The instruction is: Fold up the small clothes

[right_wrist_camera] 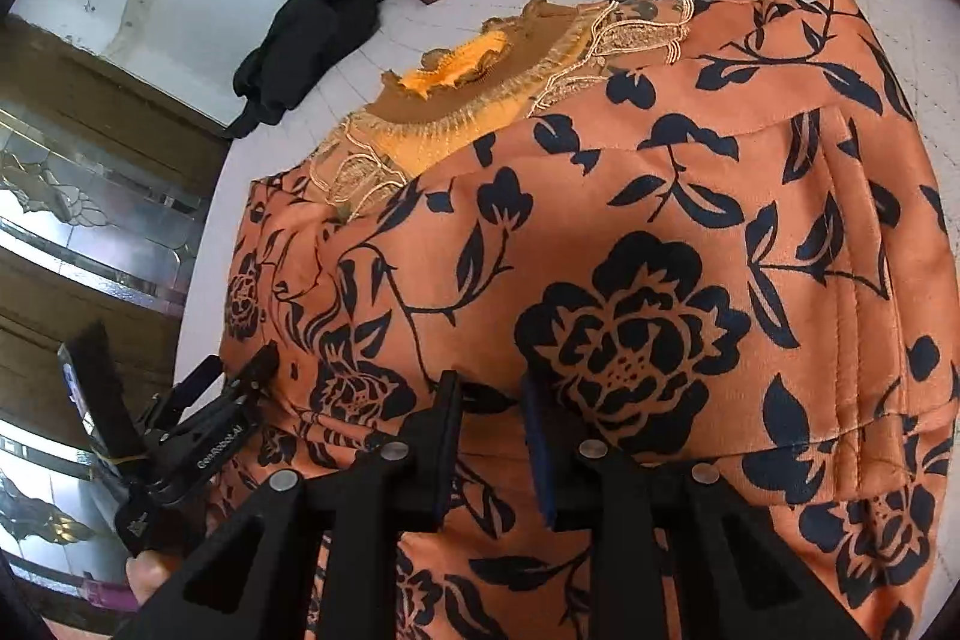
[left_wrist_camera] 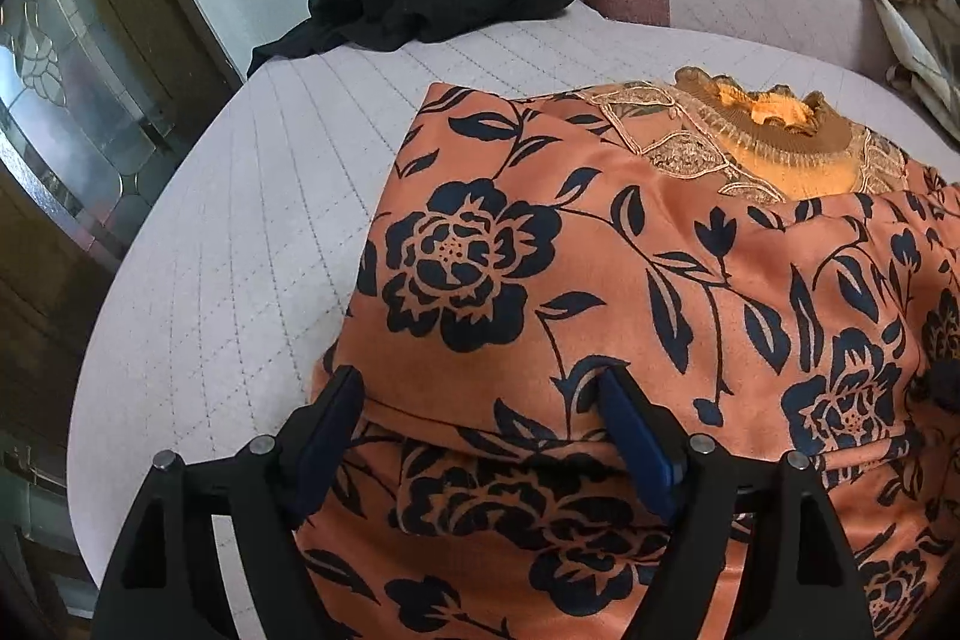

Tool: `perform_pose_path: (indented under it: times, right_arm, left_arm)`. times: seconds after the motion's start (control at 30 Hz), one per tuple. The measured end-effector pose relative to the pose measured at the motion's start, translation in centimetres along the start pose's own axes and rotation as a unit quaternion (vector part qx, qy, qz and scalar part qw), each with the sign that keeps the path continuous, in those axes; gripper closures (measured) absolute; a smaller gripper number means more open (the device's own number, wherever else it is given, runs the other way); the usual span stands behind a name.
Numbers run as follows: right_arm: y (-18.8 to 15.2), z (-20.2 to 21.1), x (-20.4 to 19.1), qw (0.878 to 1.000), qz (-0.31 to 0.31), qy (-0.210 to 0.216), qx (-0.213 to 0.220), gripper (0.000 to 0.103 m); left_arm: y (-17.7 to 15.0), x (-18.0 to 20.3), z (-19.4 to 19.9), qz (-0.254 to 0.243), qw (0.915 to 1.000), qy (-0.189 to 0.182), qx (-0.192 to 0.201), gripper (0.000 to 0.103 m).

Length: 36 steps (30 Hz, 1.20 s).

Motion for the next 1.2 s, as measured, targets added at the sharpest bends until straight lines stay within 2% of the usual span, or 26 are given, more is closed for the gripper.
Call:
perform_pose_path:
  times: [0.07,0.17,0.33,0.4,0.43,0.53,0.6,0.67,0.7,0.73,0.77,0.8,0.97,1.13,1.2]
  right_arm:
    - [0.1,0.3,0.2,1.0,-0.007,0.009,0.006,0.078]
    - [0.1,1.2,0.4,1.0,-0.005,-0.003,0.016,0.078]
    - [-0.2,3.9,0.0,0.999,0.014,-0.02,0.041,0.076]
    - [-1.3,4.7,-0.2,0.999,0.011,-0.027,0.04,0.047]
    - [-1.9,4.9,-0.2,0.999,0.003,-0.029,0.04,0.027]
    - [-4.6,6.0,-0.9,0.998,0.003,-0.026,0.05,0.027]
    - [-7.4,6.6,-1.4,0.998,0.011,-0.04,0.05,0.029]
    - [-9.9,6.5,-1.6,0.998,0.015,-0.056,0.03,0.042]
    - [-12.0,6.0,-1.6,0.997,0.023,-0.072,0.002,0.058]
    - [-13.1,6.1,-1.8,0.995,0.036,-0.088,0.004,0.066]
    - [-14.0,6.6,-2.3,0.993,0.056,-0.101,0.015,0.066]
    - [-15.1,7.0,-3.1,0.99,0.08,-0.116,0.008,0.066]
    - [-19.9,8.8,-4.3,0.986,0.105,-0.129,0.0,0.066]
    - [-24.2,10.3,-4.8,0.987,0.109,-0.116,-0.022,0.066]
    - [-25.1,11.1,-4.4,0.99,0.095,-0.094,-0.04,0.066]
  left_arm:
    - [0.2,-0.5,0.0,0.016,0.9998,-0.01,-0.008,0.022]
    - [0.1,-1.6,0.3,0.039,0.999,-0.018,-0.01,0.022]
    - [-1.1,-3.0,1.3,0.043,0.9988,-0.021,-0.007,0.022]
    - [-2.1,-3.3,2.0,0.039,0.9986,-0.031,-0.014,0.022]
    - [-3.2,-3.6,2.7,0.036,0.9982,-0.043,-0.021,0.022]
    - [-6.0,-4.0,4.6,0.022,0.9964,-0.074,-0.036,0.022]
    - [-7.9,-3.8,5.7,-0.003,0.9962,-0.078,-0.037,0.022]
    - [-10.1,-3.8,6.5,-0.025,0.9974,-0.058,-0.033,0.022]
    - [-11.4,-3.9,6.8,-0.036,0.9976,-0.048,-0.035,0.022]
    - [-12.8,-4.2,7.6,-0.039,0.9979,-0.046,-0.025,0.022]
    - [-13.5,-4.5,8.2,-0.039,0.9981,-0.045,-0.018,0.022]
    - [-14.4,-4.8,8.9,-0.043,0.998,-0.044,-0.016,0.022]
    - [-18.0,-6.3,11.0,-0.048,0.998,-0.039,-0.009,0.019]
    - [-20.2,-8.1,12.3,-0.045,0.9975,-0.045,-0.03,0.019]
    - [-20.7,-9.6,12.9,-0.029,0.9971,-0.05,-0.05,0.019]
Point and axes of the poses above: each gripper's, at about its wrist camera, not at the fingertips, and z roughly against the way its jaws point, x to its right, y to its top, the point moved 3 cm from there along -z, roughly the way its jaws point, and after that the axes turned 14 degrees about z, right-handed, at the moved point
